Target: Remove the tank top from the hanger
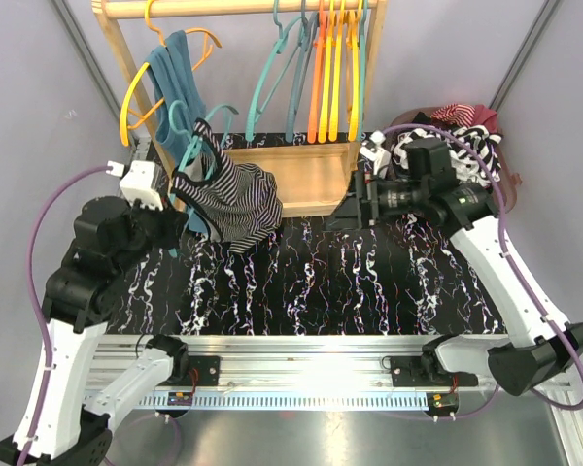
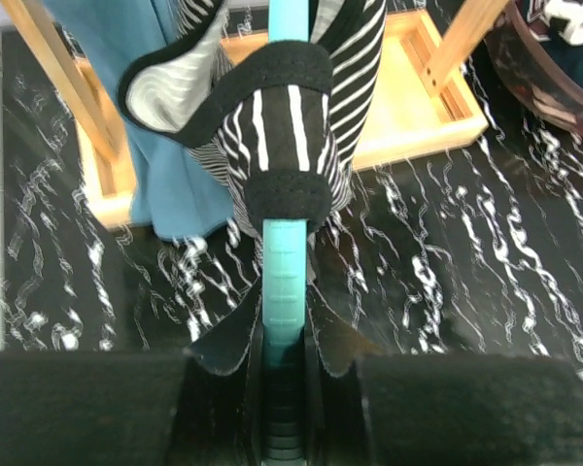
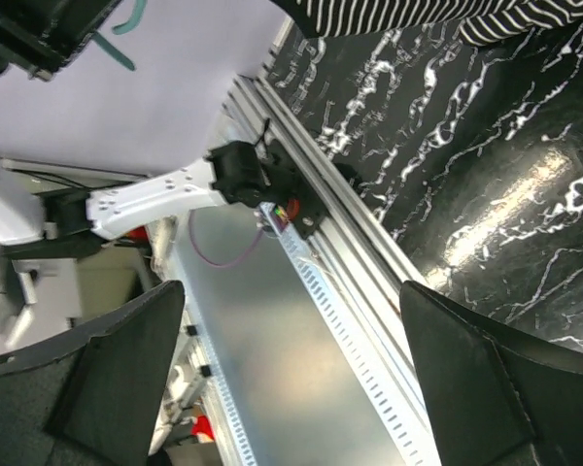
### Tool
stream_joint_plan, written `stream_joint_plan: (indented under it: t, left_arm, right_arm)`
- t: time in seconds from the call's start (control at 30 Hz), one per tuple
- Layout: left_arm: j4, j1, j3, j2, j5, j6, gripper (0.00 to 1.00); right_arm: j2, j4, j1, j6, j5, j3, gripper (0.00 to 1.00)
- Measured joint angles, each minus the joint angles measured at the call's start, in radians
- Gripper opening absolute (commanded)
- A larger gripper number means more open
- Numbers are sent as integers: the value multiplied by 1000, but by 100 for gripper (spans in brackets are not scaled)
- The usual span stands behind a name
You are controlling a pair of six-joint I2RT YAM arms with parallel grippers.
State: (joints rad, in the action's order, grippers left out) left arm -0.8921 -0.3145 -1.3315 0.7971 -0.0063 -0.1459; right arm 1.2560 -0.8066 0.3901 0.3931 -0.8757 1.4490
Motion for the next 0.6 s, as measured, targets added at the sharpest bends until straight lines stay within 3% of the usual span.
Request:
stream_joint_plan:
  t: [0.4, 0.6]
  left_arm:
    - [-173, -8, 151, -217, 183, -126, 0]
    - [-283, -11, 226, -275, 327, -150, 0]
  right_arm:
    - [85, 65, 460, -50, 510, 76, 100]
    - [198, 159, 559, -56, 789, 85, 100]
